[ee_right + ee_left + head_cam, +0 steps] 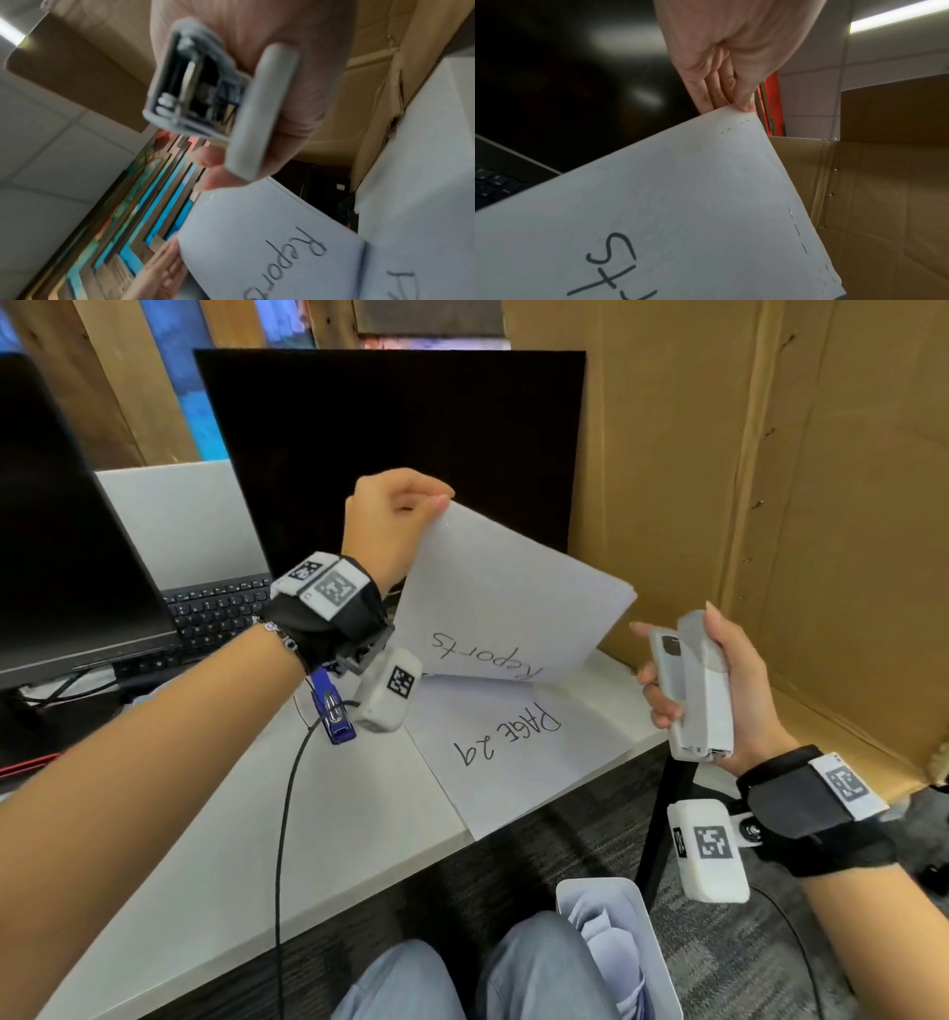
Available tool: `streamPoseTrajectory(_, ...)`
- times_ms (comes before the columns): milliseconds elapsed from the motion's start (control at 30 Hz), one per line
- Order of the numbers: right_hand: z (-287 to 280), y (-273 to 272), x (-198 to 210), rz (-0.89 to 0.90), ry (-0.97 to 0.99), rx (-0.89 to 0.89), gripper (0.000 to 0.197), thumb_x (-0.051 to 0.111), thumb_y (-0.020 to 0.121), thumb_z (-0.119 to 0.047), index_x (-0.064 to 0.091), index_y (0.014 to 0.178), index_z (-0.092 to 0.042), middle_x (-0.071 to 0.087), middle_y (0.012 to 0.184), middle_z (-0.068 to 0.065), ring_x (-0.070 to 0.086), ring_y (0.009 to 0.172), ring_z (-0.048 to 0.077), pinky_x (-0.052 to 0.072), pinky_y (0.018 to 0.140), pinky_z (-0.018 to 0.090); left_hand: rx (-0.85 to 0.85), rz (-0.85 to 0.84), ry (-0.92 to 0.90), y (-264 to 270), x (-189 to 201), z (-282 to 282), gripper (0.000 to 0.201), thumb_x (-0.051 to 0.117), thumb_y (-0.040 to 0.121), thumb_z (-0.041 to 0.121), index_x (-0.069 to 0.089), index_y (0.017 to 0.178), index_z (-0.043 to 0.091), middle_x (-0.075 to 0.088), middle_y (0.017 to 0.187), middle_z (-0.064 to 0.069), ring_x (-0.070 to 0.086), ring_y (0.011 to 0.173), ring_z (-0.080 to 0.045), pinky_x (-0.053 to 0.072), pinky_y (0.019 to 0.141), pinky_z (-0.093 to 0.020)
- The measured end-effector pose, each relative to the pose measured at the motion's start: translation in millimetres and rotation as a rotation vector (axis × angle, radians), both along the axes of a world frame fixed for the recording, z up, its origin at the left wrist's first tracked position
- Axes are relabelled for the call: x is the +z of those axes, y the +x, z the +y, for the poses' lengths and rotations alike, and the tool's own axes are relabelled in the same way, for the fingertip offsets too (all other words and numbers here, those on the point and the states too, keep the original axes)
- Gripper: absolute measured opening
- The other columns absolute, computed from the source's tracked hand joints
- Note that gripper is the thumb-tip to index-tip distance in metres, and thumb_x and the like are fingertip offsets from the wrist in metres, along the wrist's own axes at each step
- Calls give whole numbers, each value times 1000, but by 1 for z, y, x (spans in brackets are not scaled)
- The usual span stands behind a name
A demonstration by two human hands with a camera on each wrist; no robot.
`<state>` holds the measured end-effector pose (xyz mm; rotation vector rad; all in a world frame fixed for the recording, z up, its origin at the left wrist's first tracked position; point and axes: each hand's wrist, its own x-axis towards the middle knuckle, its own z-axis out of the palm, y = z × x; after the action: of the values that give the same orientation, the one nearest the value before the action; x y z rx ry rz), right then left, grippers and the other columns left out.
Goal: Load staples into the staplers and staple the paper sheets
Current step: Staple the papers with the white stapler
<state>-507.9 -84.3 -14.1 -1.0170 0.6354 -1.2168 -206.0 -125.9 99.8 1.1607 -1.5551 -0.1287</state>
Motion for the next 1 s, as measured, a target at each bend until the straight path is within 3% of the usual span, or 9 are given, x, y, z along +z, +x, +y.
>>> streamPoseTrajectory(200, 7, 7, -5, 494, -297, -106, 63, 76, 73, -50, 60, 116, -7, 59, 84, 8, 57, 53, 16, 52, 49, 30, -121, 148, 12, -5, 15, -2, 14, 58, 92, 18, 69, 101, 19, 71, 98, -10, 69, 92, -18, 58, 82, -35)
streamPoseTrajectory(333, 2, 13, -13, 867, -429, -259, 57, 81, 59, -58, 66, 106, -28, 48, 133, -8, 52, 115, 10, 49, 95, 40, -198, 235, 14, -12, 16, 1, 13, 58, 93, 16, 68, 101, 18, 72, 102, -9, 69, 93, -18, 57, 81, -34)
streamPoseTrajectory(433, 0, 13, -18, 853, -435, -225, 58, 81, 55, -62, 67, 106, -39, 30, 150, -17, 36, 135, 10, 50, 96, 49, -249, 312, -21, -16, 24, 5, 12, 58, 93, 13, 67, 102, 15, 73, 100, -6, 69, 94, -17, 57, 83, -32)
streamPoseTrajectory(533, 8, 19, -11, 788, -506, -209, 57, 85, 60, -52, 66, 113, -37, 28, 154, -9, 26, 142, 11, 52, 91, 18, -286, 337, -69, -19, 39, 7, 14, 59, 92, 11, 66, 104, 10, 73, 102, -9, 69, 94, -17, 56, 85, -33)
streamPoseTrajectory(567, 11, 21, -7, 758, -534, -203, 58, 84, 62, -50, 65, 115, -36, 35, 149, -5, 29, 141, 11, 50, 93, 18, -297, 327, -79, -20, 45, 8, 15, 59, 92, 12, 66, 105, 9, 72, 103, -11, 69, 95, -18, 56, 85, -33)
streamPoseTrajectory(667, 23, 26, 4, 689, -601, -111, 66, 80, 61, -54, 63, 121, -34, 52, 128, -2, 51, 120, 12, 53, 91, 50, -343, 287, -103, -26, 59, 10, 15, 62, 90, 14, 67, 104, 8, 72, 105, -12, 69, 96, -18, 56, 84, -34)
streamPoseTrajectory(833, 36, 34, 18, 419, -598, 86, 65, 76, 69, -31, 58, 130, -20, 57, 112, 25, 59, 69, 15, 57, 60, 35, -388, 180, -110, -42, 71, 13, 12, 63, 90, 13, 67, 101, 9, 74, 101, -9, 70, 94, -17, 56, 80, -29)
streamPoseTrajectory(933, 38, 39, 18, 306, -532, 80, 66, 72, 71, -29, 56, 133, -15, 61, 74, 5, 58, 59, 18, 55, 60, 32, -355, 135, -92, -46, 68, 9, 21, 64, 88, 13, 64, 107, 5, 72, 103, -8, 69, 97, -18, 55, 84, -28)
streamPoseTrajectory(1000, 38, 42, 17, 223, -480, 54, 66, 70, 71, -31, 56, 133, -13, 59, 66, 4, 57, 55, 20, 54, 59, 31, -279, 64, -26, -42, 61, 6, 39, 67, 86, 18, 56, 122, 7, 64, 118, -7, 63, 107, -16, 52, 92, -27)
